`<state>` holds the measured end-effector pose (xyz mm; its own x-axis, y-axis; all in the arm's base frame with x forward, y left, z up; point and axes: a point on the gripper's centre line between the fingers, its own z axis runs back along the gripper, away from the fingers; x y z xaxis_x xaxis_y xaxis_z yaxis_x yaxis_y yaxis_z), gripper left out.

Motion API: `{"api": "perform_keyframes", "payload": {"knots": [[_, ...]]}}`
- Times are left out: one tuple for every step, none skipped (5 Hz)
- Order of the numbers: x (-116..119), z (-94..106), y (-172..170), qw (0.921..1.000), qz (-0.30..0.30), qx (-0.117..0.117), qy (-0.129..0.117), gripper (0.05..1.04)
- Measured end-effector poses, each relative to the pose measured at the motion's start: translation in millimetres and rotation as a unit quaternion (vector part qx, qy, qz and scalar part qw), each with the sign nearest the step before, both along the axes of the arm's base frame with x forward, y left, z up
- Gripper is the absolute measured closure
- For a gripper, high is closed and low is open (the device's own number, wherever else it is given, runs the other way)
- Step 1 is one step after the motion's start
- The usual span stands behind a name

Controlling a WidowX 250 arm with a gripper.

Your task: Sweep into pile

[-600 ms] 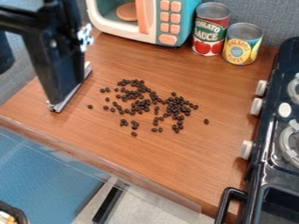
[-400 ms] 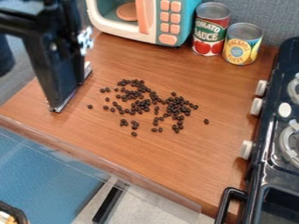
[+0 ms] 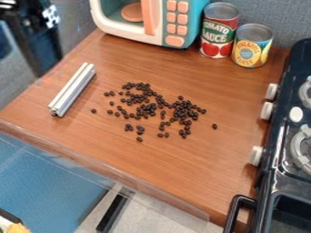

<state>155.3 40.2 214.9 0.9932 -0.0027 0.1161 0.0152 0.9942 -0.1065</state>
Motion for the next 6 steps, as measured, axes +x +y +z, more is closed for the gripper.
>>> {"api": "perform_keyframes", "payload": {"knots": [[14.7, -17.6, 9.4, 0.9999, -0.008, -0.007, -0.013, 0.083], [26.4, -44.5, 13.5, 0.9992, -0.01, 0.006, -0.039, 0.083], [43.5, -73.6, 16.1, 0.9976, -0.013, 0.027, -0.062, 0.083], [66.1, -98.0, 22.8, 0.9976, 0.003, 0.042, -0.055, 0.083], [99.1, -111.5, 33.1, 0.9965, 0.03, 0.06, -0.049, 0.083], [123.3, -119.0, 43.7, 0.9959, 0.047, 0.064, -0.043, 0.083]]}}
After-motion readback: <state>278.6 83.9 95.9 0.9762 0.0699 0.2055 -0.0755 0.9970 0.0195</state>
